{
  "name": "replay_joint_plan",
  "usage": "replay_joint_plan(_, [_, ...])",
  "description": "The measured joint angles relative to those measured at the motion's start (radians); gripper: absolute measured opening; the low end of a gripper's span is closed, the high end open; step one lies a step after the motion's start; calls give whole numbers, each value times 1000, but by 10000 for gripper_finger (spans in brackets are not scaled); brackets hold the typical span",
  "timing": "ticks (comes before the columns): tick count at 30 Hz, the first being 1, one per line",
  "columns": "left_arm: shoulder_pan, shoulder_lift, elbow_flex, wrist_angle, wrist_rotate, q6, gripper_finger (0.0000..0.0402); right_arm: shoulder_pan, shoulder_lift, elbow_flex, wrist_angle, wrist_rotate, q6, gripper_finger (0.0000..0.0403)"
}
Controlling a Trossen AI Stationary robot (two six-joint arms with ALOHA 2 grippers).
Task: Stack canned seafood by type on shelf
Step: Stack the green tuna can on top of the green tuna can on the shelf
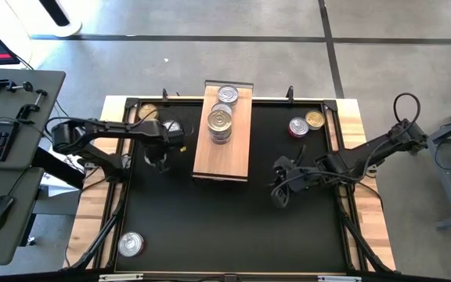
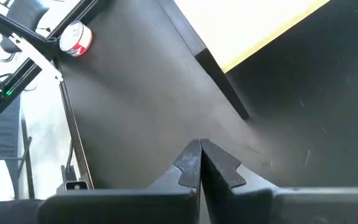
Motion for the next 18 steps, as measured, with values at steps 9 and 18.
replay_joint_plan(9, [-233,-7,0,18,92,-187,0,3,0,0,-18,2,-27,0])
replay_joint_plan(18, [-472,-8,2,50,149,-443,0,2,0,0,-18,3,-47,0])
